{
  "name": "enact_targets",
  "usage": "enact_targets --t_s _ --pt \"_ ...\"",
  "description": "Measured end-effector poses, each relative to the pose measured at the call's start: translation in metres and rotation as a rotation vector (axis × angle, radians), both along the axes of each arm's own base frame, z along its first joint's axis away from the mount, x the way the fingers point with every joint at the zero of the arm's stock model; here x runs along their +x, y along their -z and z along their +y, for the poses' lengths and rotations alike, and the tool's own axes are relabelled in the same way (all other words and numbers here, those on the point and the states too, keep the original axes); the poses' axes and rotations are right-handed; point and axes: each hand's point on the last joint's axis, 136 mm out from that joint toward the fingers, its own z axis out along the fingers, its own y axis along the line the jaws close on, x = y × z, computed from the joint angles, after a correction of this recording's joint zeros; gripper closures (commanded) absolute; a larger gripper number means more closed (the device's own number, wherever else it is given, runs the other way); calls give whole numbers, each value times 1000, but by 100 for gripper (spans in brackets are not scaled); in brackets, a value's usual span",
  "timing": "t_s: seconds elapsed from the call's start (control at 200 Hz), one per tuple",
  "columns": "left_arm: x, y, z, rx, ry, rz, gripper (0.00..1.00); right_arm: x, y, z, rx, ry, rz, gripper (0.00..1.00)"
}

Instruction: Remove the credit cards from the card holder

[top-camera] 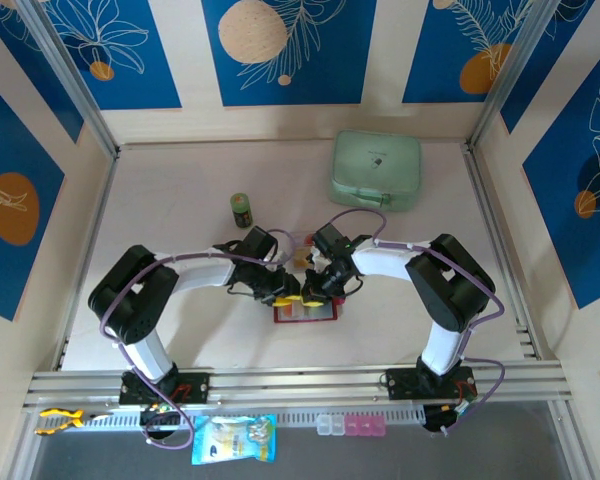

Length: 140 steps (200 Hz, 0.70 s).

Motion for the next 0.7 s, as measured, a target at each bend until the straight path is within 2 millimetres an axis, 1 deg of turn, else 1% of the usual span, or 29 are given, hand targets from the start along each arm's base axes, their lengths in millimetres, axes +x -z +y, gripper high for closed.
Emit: enact_targets --t_s 0.135,0.295,0.47,0.555,0.7 --pt "-2 2 0 -13 -12 10 65 0 0 0 -1 0 1 93" --pt "-3 2 -1 -42 -32 16 68 -1 0 -1 2 0 1 92" --pt "-6 -1 -4 -52 -25 24 67 -4 -3 -5 11 3 -28 84" --pt "-9 0 -5 -49 -19 29 67 -6 -10 -9 25 12 -49 82" --pt "-6 -5 -9 -58 -12 21 66 1 -28 -15 66 51 -95 80"
